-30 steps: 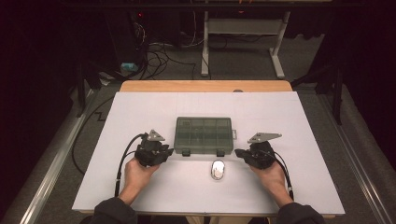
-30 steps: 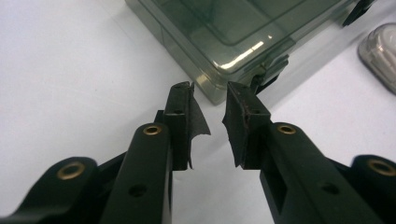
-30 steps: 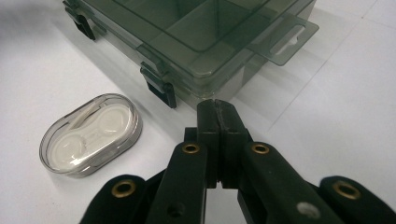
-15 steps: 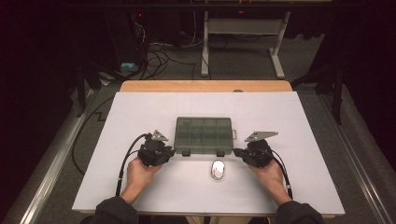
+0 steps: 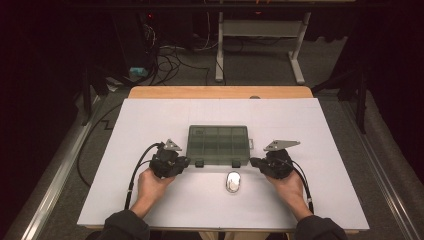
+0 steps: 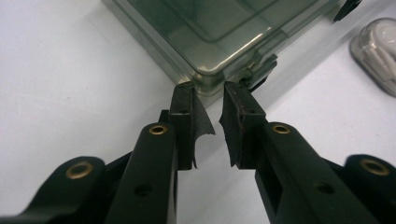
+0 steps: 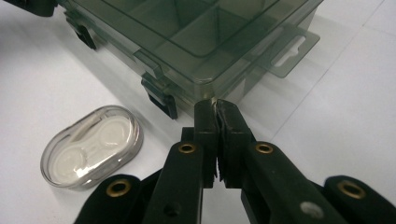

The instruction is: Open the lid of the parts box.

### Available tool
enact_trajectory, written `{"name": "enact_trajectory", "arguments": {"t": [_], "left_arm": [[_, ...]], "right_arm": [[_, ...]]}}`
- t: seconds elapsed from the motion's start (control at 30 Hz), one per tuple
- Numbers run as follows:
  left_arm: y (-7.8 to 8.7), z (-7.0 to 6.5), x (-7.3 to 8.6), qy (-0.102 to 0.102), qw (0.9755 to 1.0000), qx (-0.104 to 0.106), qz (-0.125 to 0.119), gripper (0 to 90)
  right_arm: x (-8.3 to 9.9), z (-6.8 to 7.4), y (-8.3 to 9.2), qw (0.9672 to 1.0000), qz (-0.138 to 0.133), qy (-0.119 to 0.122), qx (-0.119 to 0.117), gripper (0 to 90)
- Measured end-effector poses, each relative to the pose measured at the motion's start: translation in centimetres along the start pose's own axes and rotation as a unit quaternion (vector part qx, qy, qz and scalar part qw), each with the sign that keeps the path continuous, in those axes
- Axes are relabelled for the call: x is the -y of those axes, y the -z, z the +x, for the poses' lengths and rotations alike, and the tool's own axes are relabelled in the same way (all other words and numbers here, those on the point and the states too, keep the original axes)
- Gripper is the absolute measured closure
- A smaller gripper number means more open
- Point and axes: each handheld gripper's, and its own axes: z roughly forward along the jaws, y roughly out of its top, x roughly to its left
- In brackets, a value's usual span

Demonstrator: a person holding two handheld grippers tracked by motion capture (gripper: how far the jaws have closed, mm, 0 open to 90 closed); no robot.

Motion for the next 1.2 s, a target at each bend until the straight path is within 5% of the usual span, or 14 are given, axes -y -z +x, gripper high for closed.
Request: {"name": "enact_trajectory", "arguments": {"t": [0.47,0.67,1.03,1.2], "left_arm": [[0.1,-0.8,-1.7,-0.015,0.9981,-0.054,-0.027,46.1],[0.4,-0.9,-2.7,-0.010,0.9962,-0.069,-0.052,43.2],[1.2,-0.5,-4.0,0.002,0.9948,-0.057,-0.085,42.7],[1.3,0.1,-4.3,0.022,0.9938,-0.042,-0.100,43.1]], "right_arm": [[-1.7,0.5,1.3,0.9993,-0.038,0.007,0.005,84.8],[-1.9,0.4,1.2,0.9993,-0.033,0.006,0.012,84.2],[-2.6,-1.1,-0.8,0.9977,-0.014,-0.049,0.044,81.7],[-3.4,-1.2,-1.4,0.9968,-0.014,-0.056,0.055,80.8]]}}
